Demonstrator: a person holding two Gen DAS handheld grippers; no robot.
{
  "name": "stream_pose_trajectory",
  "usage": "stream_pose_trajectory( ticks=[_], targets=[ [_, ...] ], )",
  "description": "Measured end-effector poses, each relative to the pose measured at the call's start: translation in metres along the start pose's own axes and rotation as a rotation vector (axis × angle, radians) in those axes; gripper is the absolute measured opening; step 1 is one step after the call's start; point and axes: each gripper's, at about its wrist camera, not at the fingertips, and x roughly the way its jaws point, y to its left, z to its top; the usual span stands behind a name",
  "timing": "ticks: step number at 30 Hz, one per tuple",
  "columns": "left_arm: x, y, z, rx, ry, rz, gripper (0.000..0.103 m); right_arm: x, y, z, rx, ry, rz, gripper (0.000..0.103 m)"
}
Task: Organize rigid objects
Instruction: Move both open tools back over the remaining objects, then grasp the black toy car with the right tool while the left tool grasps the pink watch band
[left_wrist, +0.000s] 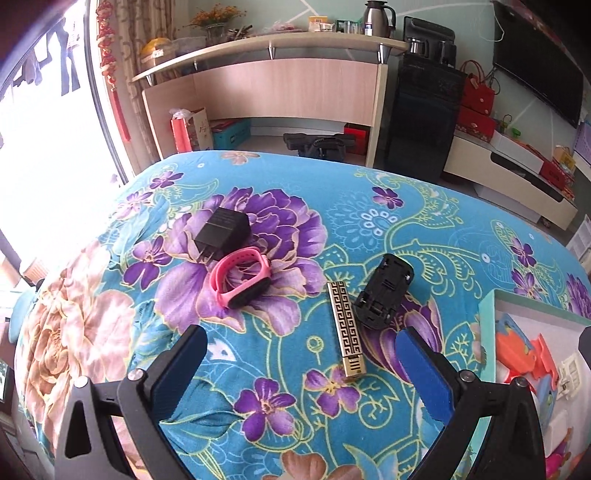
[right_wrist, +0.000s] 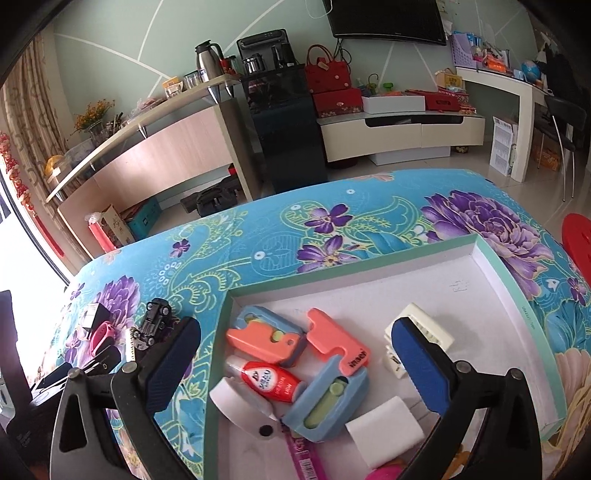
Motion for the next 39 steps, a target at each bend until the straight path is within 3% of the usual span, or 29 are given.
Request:
stream_pose_trajectory(
  ticks=[9, 16, 28, 32, 39],
  targets=[
    [0.003, 0.038, 0.027, -0.106, 0.003, 0.113, 0.103, 0.017, 0.058, -0.004, -0.078, -0.024, 0.115, 0.103],
    [0.016, 0.060, 0.045, -0.151, -0.009, 0.186, 0.103, 0.026, 0.077, -0.010, -0.127, -0.034, 0.141, 0.103],
    [0.040, 0.087, 0.044, -0.137, 0.011, 0.073, 0.103, 0.036, 0.108, -0.024, -0.223, -0.007, 0.155, 0.103],
    [0.046, 0.100, 0.041, -0.128, 0.021, 0.071, 0.103, 0.037, 0.118, -0.028, -0.257, 0.007, 0.158, 0.103],
    [0.063, 0.104, 0.038, -0.129, 0.046, -0.021, 0.103, 0.046, 0.134, -0.020, -0.283, 0.032, 0.131, 0.103]
  ],
)
